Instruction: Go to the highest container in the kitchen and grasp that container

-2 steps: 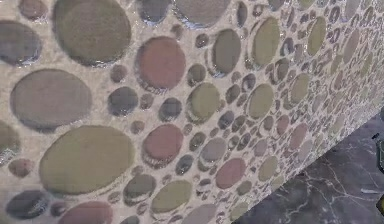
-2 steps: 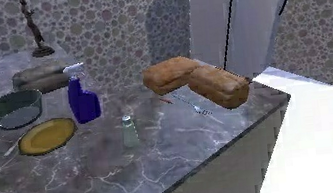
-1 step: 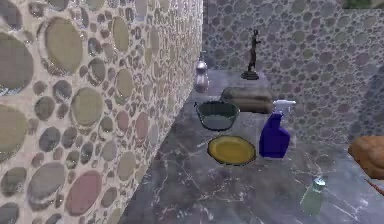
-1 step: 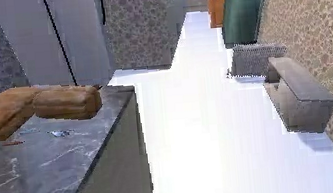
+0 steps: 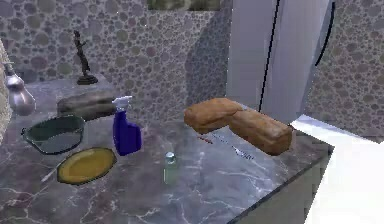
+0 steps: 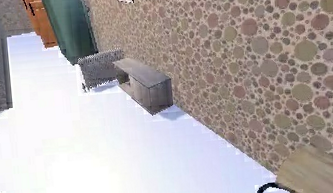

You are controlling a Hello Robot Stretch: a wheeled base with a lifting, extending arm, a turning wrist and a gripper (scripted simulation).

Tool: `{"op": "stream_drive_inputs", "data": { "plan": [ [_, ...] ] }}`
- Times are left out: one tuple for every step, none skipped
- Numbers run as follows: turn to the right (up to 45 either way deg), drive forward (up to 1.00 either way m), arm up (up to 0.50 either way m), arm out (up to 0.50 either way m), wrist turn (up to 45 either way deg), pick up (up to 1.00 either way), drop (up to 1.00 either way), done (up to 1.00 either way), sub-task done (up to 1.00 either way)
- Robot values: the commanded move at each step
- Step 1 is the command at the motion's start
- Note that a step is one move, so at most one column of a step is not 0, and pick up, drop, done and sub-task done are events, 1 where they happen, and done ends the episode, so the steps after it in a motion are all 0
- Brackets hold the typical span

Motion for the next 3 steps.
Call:
{"op": "stream_drive_inputs", "data": {
  "plan": [
    [45.0,0.0,0.0,0.0,0.0,0.0,0.0,0.0,0.0],
    [0.0,0.15,0.0,0.0,0.0,0.0,0.0,0.0,0.0],
    [-45.0,0.0,0.0,0.0,0.0,0.0,0.0,0.0,0.0]
  ]
}}
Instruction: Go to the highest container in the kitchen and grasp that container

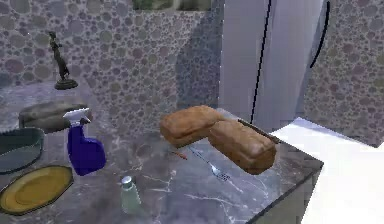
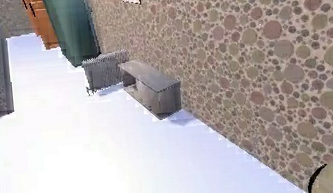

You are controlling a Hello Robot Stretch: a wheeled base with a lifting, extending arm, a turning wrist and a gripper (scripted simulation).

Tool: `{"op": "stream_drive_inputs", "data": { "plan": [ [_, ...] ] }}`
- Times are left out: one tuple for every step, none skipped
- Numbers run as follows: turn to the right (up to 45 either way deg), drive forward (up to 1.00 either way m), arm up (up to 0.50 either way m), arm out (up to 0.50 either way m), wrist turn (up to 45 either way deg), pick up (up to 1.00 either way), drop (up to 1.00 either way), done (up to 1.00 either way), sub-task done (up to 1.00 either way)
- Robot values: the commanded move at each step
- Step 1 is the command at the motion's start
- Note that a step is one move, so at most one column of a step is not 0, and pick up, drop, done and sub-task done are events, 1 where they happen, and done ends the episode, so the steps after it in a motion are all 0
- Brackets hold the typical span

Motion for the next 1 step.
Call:
{"op": "stream_drive_inputs", "data": {
  "plan": [
    [-45.0,0.0,0.0,0.0,0.0,0.0,0.0,0.0,0.0]
  ]
}}
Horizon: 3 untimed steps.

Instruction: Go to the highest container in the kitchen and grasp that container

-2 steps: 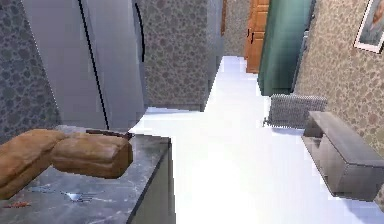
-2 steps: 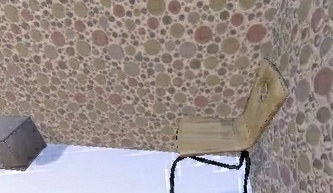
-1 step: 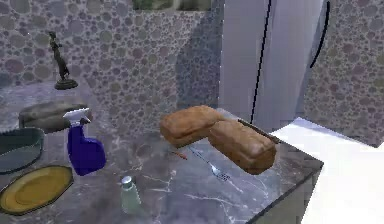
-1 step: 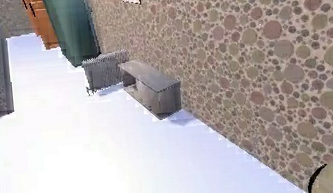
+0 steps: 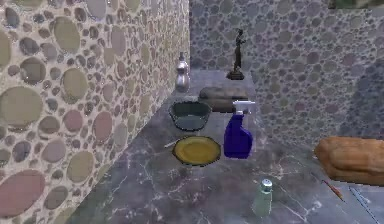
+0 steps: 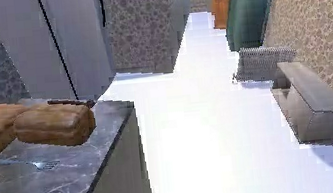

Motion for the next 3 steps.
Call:
{"op": "stream_drive_inputs", "data": {
  "plan": [
    [-45.0,0.0,0.0,0.0,0.0,0.0,0.0,0.0,0.0],
    [-27.0,0.0,0.0,0.0,0.0,0.0,0.0,0.0,0.0],
    [0.0,0.0,0.5,0.0,0.0,0.0,0.0,0.0,0.0]
  ]
}}
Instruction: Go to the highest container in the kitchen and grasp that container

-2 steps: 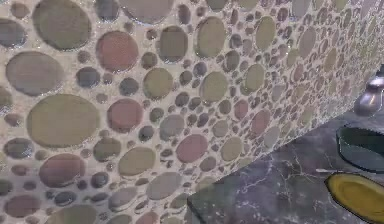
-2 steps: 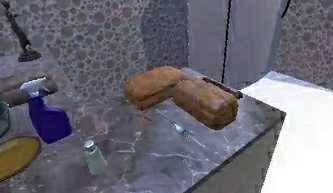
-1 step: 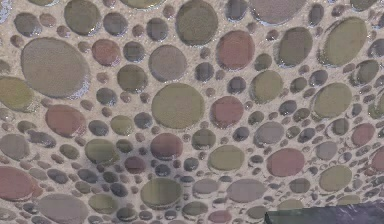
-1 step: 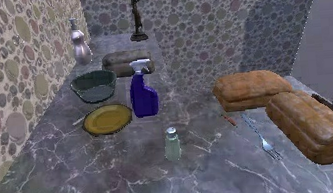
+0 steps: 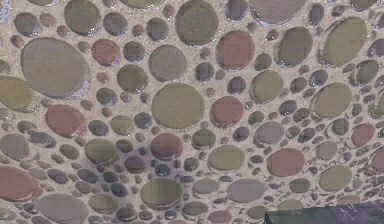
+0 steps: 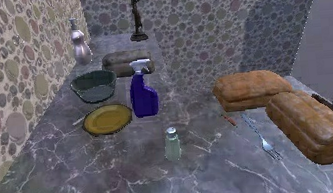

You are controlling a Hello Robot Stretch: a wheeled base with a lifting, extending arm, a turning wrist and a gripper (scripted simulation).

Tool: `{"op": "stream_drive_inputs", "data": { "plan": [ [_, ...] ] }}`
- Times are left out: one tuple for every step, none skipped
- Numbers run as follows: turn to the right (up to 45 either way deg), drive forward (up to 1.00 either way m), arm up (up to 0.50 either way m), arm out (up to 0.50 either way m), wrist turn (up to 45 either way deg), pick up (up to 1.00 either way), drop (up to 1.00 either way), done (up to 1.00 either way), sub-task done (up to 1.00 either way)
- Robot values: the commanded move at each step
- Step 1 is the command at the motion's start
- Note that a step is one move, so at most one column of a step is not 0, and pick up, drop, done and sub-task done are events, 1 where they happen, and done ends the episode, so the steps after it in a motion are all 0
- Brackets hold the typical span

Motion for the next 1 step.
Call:
{"op": "stream_drive_inputs", "data": {
  "plan": [
    [0.0,0.0,0.38,0.0,0.0,0.0,0.0,0.0,0.0]
  ]
}}
